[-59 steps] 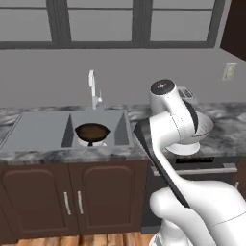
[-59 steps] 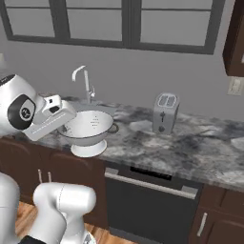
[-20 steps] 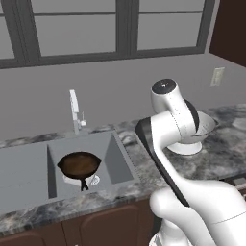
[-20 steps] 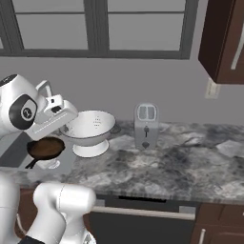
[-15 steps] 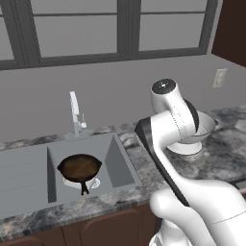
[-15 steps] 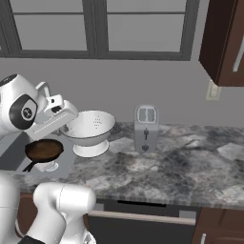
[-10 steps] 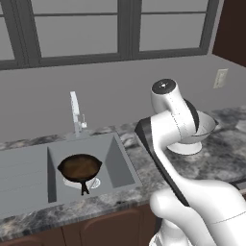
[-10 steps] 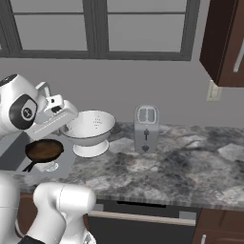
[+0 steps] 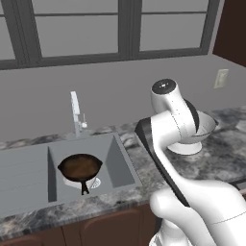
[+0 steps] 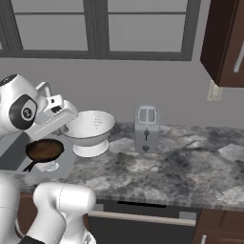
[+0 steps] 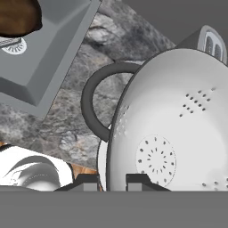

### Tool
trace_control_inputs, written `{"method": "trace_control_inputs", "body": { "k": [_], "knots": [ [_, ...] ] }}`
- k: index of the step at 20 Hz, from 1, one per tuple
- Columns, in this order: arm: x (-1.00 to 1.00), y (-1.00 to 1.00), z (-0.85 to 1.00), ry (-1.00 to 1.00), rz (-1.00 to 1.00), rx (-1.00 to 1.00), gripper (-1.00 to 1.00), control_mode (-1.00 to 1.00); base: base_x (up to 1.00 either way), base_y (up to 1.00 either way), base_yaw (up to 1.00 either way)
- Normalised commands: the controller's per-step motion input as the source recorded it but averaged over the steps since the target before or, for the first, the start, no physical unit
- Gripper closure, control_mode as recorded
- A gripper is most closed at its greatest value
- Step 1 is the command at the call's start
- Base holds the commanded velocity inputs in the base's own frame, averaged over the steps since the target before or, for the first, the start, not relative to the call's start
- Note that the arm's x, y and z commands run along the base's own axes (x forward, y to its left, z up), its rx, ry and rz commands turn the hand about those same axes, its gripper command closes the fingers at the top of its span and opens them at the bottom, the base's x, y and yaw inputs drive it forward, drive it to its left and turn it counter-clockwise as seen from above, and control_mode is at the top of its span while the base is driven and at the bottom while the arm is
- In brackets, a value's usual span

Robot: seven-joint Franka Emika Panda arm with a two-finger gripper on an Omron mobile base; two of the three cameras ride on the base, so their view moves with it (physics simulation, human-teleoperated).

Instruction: Pick the colander and pan and place them in the sink. Then turn on the water.

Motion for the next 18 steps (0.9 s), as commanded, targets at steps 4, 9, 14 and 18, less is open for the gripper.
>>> {"method": "trace_control_inputs", "body": {
  "k": [4,9,14,18],
  "knots": [
    [0.0,0.0,0.0,0.0,0.0,0.0,1.0,1.0,0.0,-0.14,0.08],
    [0.0,0.0,0.0,0.0,0.0,0.0,1.0,1.0,0.12,-0.17,0.12],
    [0.0,0.0,0.0,0.0,0.0,0.0,1.0,1.0,0.25,-0.06,0.17],
    [0.0,0.0,0.0,0.0,0.0,0.0,1.0,1.0,0.26,-0.08,0.17]
  ]
}}
